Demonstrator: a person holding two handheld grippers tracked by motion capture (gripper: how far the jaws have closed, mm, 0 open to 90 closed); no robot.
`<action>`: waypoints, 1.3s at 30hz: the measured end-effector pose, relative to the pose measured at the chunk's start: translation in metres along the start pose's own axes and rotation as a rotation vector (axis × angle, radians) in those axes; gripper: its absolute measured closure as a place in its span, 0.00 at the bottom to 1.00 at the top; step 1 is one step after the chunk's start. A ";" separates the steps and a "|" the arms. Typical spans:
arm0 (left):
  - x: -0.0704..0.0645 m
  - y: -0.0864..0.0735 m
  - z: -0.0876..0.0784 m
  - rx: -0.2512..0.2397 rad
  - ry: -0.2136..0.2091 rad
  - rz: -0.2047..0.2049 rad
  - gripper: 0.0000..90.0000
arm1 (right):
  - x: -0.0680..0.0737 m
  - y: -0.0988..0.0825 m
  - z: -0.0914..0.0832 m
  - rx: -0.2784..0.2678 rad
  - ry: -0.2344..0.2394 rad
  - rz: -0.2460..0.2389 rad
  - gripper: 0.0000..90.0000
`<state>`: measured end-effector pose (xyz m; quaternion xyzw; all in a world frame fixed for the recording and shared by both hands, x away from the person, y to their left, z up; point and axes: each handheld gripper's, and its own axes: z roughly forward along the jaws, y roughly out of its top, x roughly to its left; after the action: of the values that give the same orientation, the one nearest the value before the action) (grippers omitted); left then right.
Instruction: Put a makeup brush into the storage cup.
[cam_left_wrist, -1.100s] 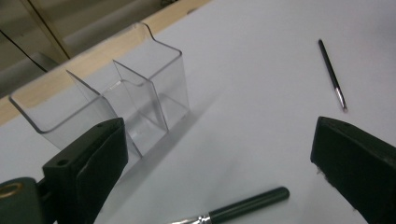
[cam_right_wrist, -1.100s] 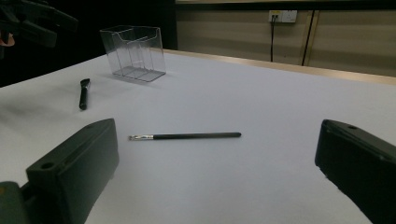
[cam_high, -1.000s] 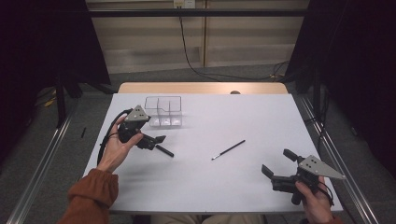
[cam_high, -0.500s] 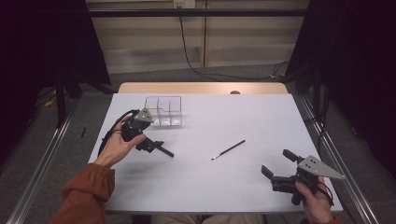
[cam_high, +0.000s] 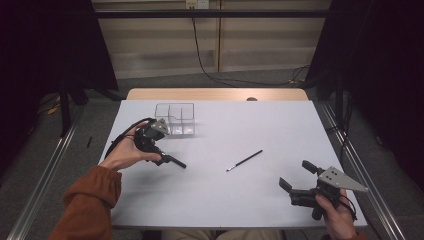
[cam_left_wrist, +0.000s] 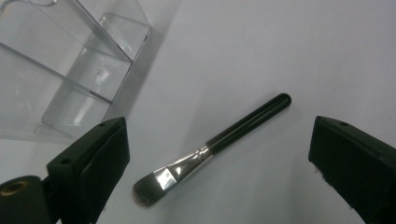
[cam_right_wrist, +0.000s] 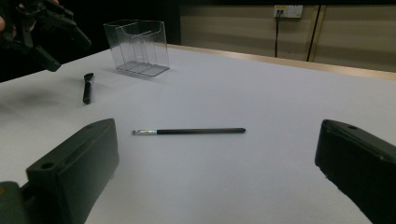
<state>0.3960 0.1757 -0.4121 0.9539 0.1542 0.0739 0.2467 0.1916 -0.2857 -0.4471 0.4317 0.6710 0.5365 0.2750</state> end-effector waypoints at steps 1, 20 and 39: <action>0.001 0.000 0.002 0.011 0.003 -0.004 0.06 | 0.000 0.000 0.000 0.000 -0.001 0.002 0.00; 0.011 -0.003 0.028 0.125 -0.036 0.069 0.20 | 0.000 0.000 0.000 0.002 -0.005 -0.004 0.00; 0.016 -0.004 0.043 0.193 -0.089 0.125 0.40 | 0.000 -0.001 0.000 0.002 -0.001 -0.009 0.00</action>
<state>0.4195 0.1648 -0.4498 0.9833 0.0894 0.0314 0.1554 0.1919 -0.2860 -0.4477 0.4293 0.6734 0.5342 0.2772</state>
